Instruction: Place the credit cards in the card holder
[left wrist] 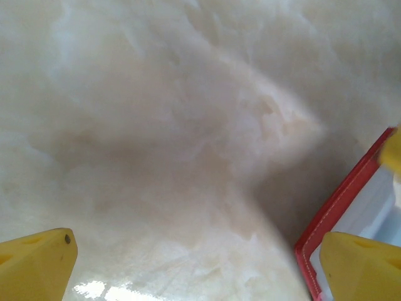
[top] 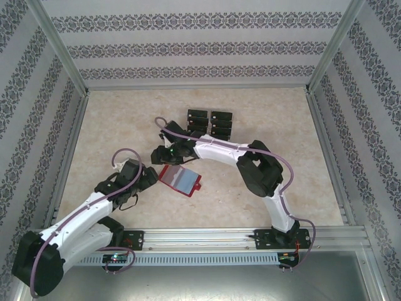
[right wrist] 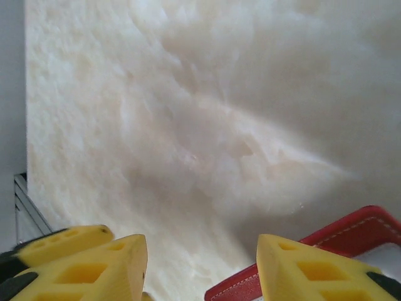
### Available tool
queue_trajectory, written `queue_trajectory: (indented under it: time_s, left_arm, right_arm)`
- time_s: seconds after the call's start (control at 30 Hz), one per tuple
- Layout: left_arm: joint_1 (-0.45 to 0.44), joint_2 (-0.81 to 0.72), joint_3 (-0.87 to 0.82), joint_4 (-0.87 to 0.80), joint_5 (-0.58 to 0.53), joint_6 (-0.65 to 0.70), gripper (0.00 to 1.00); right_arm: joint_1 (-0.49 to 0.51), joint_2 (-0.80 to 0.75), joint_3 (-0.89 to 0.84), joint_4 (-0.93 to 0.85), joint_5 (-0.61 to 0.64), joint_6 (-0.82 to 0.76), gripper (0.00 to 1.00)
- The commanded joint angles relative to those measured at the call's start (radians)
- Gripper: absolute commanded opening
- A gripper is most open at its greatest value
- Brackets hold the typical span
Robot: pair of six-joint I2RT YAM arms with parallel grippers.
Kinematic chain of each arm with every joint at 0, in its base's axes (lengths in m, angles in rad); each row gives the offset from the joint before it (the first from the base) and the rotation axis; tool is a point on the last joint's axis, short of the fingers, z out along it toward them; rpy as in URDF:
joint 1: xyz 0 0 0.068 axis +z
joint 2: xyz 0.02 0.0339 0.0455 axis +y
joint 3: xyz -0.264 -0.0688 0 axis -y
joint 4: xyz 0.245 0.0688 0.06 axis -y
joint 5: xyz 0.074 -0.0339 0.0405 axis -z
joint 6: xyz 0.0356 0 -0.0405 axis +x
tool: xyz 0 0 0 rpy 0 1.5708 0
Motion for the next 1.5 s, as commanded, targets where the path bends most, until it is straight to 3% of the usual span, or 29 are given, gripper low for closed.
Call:
queue_trajectory:
  time_s: [0.0, 0.33, 0.57, 0.83, 1.13, 1.47]
  left_arm:
    - [0.006, 0.041, 0.037, 0.050, 0.065, 0.074, 1.00]
    - [0.002, 0.239, 0.191, 0.058, 0.120, 0.228, 1.00]
    - [0.000, 0.379, 0.265, 0.057, 0.127, 0.287, 1.00]
    - [-0.007, 0.445, 0.286, 0.027, 0.102, 0.295, 1.00]
    - [-0.011, 0.460, 0.250, 0.026, 0.091, 0.272, 1.00]
    - [-0.025, 0.472, 0.195, 0.068, 0.103, 0.234, 1.00]
  right_arm:
    - [-0.021, -0.124, -0.016, 0.031, -0.004, -0.005, 0.51]
    - [-0.007, -0.399, -0.429, 0.122, 0.071, 0.034, 0.45]
    - [0.030, -0.429, -0.650, 0.249, 0.083, 0.106, 0.37]
    - [0.023, -0.377, -0.709, 0.276, 0.123, 0.090, 0.35]
    - [-0.060, -0.344, -0.769, 0.275, 0.126, 0.049, 0.35]
    - [-0.102, -0.346, -0.727, 0.221, 0.114, -0.002, 0.36]
